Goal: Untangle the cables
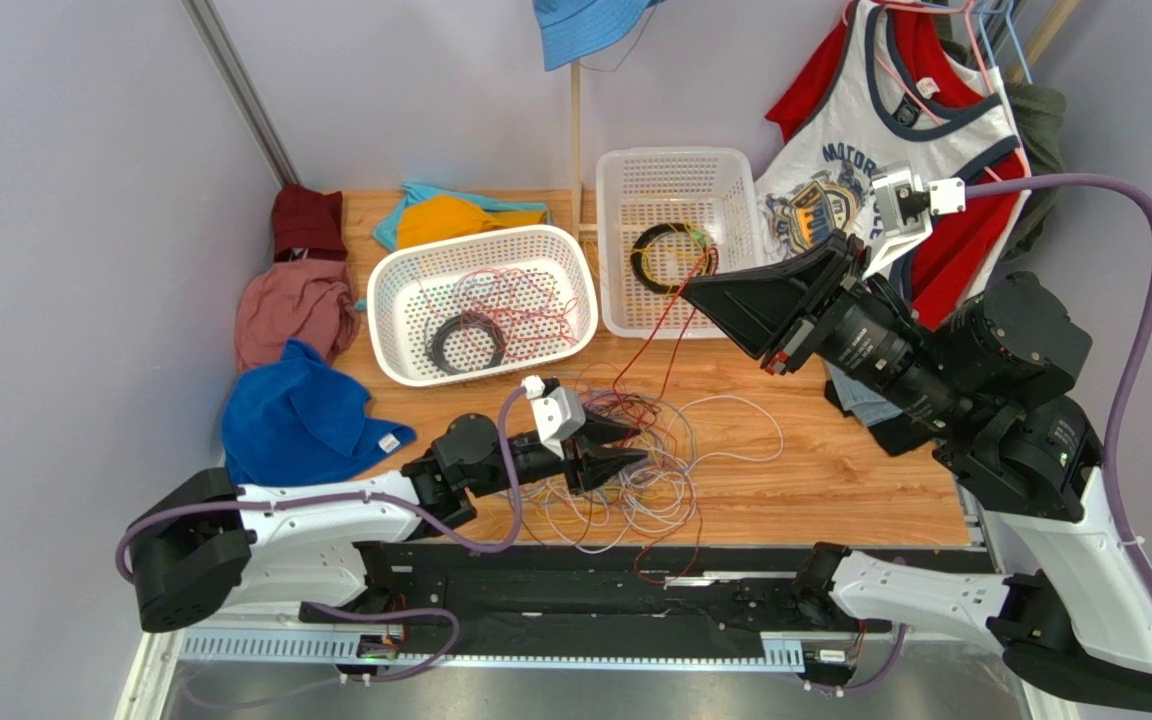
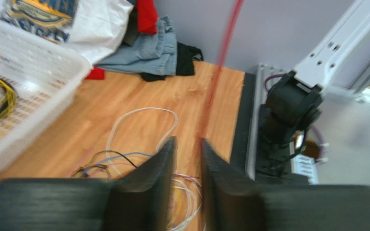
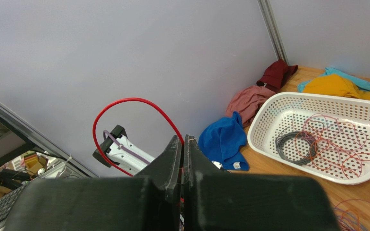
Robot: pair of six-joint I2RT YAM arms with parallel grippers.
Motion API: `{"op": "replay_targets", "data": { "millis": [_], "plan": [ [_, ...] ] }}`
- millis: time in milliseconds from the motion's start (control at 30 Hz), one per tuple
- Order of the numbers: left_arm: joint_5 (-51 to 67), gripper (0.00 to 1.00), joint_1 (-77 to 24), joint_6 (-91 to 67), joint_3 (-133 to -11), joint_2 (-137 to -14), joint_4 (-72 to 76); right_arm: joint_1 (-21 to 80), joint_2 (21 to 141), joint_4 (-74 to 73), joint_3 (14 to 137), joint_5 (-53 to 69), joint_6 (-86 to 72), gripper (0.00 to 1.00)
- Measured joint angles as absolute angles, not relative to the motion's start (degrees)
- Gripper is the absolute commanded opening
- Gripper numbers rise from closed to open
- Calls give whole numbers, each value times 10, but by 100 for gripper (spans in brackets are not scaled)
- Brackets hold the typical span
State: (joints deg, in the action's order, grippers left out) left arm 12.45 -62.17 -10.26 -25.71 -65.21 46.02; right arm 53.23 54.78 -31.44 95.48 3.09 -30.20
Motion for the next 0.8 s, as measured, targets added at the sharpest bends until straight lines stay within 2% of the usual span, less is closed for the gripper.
{"op": "replay_targets", "data": {
  "millis": [33,133,200,233,333,533,733,800],
  "plan": [
    [124,0,-622,-105,-258,-653,460,532,546,-314,954,31,-302,0],
    [106,0,-622,-101,-261,-638,435,532,537,-315,947,29,-301,2],
    [73,0,-622,-107,-271,-603,378,532,523,-314,932,23,-299,19],
    [54,0,-622,-116,-284,-580,331,532,513,-314,919,19,-296,39],
    [-30,0,-620,-145,-390,-519,147,532,475,-307,861,-2,-292,55],
    [-158,0,-603,-183,-707,-506,-125,532,369,-284,665,-58,-294,57],
    [-251,0,-592,-189,-981,-590,-298,532,316,-283,485,-82,-327,56],
    [-272,0,-587,-185,-1035,-620,-331,532,306,-284,448,-83,-336,56]
  ]
}}
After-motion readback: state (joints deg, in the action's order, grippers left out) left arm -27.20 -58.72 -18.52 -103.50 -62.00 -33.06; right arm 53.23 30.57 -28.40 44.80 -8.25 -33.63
